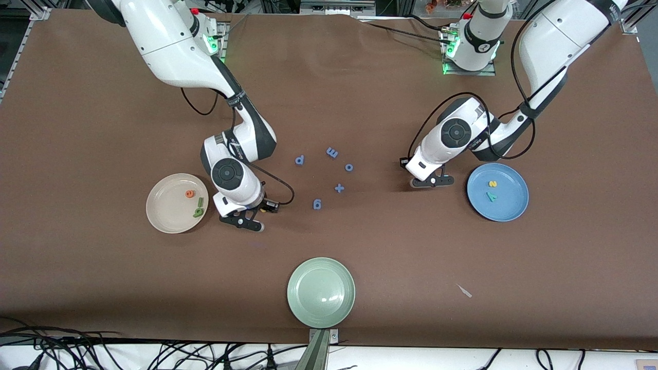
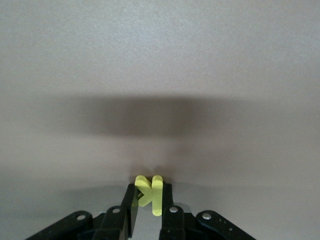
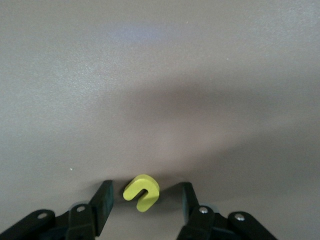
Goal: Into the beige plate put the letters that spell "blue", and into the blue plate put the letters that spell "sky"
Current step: 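Drop the k in the blue plate while the right gripper drops the u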
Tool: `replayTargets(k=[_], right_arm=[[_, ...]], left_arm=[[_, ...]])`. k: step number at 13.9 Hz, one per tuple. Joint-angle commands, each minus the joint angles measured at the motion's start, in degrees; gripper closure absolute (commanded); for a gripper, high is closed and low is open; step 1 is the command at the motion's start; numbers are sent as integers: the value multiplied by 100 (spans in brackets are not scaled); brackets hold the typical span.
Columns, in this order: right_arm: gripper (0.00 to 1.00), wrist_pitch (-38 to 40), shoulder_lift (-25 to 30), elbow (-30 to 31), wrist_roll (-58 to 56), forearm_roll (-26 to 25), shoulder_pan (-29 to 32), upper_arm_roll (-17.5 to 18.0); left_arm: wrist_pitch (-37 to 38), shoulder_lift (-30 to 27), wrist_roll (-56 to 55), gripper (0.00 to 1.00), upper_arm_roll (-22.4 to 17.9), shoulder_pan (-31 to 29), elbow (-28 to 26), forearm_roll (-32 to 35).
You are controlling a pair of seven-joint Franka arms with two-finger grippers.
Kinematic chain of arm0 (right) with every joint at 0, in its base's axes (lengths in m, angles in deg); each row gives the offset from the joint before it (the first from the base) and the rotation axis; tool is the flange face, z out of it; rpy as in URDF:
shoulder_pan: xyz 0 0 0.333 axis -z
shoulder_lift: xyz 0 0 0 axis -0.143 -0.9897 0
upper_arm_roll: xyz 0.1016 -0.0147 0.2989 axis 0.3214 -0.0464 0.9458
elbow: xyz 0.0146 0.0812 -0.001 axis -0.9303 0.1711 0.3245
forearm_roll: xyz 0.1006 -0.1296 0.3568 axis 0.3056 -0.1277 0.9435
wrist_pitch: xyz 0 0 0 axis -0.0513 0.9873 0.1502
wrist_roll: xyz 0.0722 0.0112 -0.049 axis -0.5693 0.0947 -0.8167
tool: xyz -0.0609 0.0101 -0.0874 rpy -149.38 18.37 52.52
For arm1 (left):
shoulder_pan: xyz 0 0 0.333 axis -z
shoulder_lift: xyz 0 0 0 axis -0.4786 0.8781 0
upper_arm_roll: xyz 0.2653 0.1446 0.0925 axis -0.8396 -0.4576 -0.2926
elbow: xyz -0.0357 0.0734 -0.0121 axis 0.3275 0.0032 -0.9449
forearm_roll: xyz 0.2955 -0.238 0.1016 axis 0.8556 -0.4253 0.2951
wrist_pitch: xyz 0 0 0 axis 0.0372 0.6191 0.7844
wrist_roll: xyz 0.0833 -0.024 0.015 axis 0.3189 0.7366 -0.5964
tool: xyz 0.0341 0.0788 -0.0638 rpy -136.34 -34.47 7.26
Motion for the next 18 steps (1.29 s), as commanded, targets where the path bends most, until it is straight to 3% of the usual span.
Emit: replayTargets(k=[1, 3, 5, 7, 8, 10, 15, 18], right_arm=[[50, -79, -32, 44, 107, -99, 14, -5], [54, -79, -32, 62, 98, -99, 22, -5], [70, -79, -24, 62, 98, -99, 31, -5], [83, -61, -15, 53, 28, -99, 49, -5], [85, -53, 3, 44, -42, -107, 84, -14], [85, 165, 142, -26, -296, -108, 241, -14], [84, 1861, 468, -816, -1920, -125, 910, -23], [82, 2241, 714, -573, -3132, -195, 910, -549]], left_arm=[[15, -114, -98, 100, 121, -232, 40, -105], [312, -176, -55, 100, 628, -836, 119, -245], [1014, -158, 85, 100, 1130, -1513, 382, -245], [1525, -176, 620, 100, 1281, -1989, 541, -254], [1640, -167, 805, 100, 1334, -2217, 567, -254], [1641, -158, 921, 100, 1273, -2369, 611, -158], [1624, -123, 1457, 98, 879, -2738, 620, 341], [1615, -97, 1466, 97, 746, -2747, 594, 563]])
